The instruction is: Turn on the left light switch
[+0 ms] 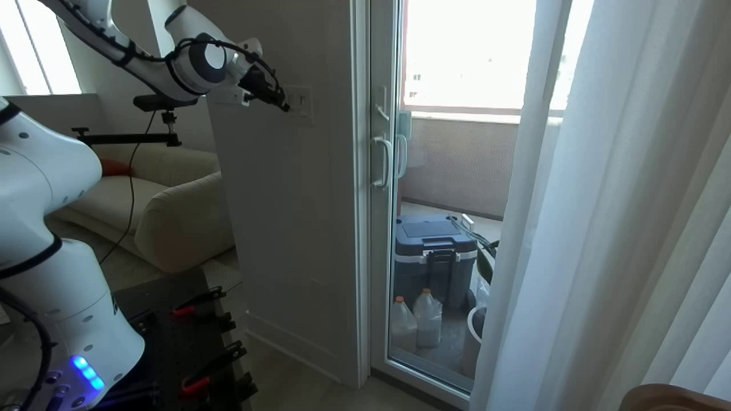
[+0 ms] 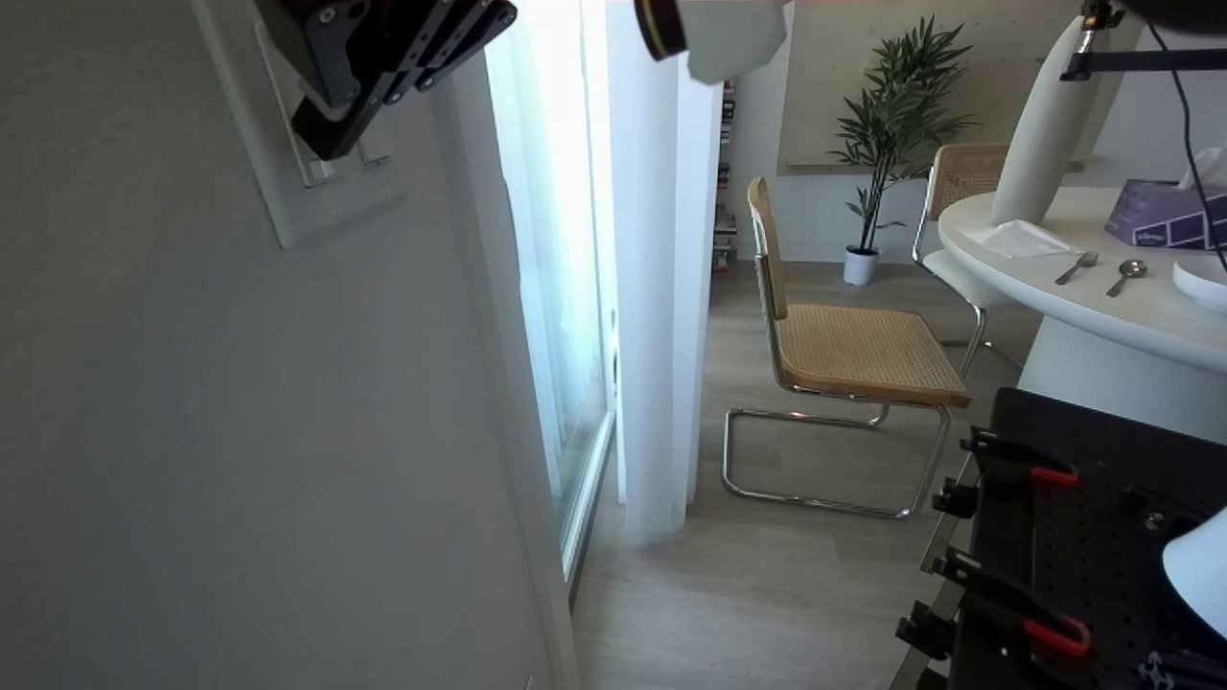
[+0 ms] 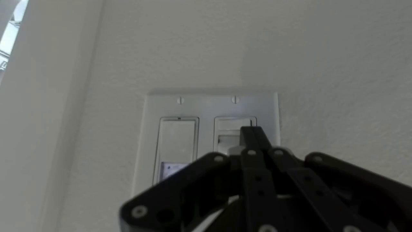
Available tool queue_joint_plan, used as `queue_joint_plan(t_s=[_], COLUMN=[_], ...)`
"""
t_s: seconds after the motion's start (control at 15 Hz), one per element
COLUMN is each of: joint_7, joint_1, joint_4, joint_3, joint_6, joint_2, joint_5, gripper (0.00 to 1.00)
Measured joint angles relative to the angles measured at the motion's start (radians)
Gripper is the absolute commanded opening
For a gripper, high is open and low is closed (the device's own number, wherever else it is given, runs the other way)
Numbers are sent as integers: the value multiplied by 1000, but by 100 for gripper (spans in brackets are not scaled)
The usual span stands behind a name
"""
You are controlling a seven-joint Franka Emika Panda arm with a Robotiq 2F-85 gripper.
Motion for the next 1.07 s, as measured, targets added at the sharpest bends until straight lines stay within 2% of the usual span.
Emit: queue_joint_plan(t_s=[0.53,1.07], joint_7=[46,69], joint_1=[-104,-122], joint_4=[7,7], joint_3=[112,130], joint_6=[0,-3], joint_2=[-39,-65], joint_5=[2,5], gripper=[0,0])
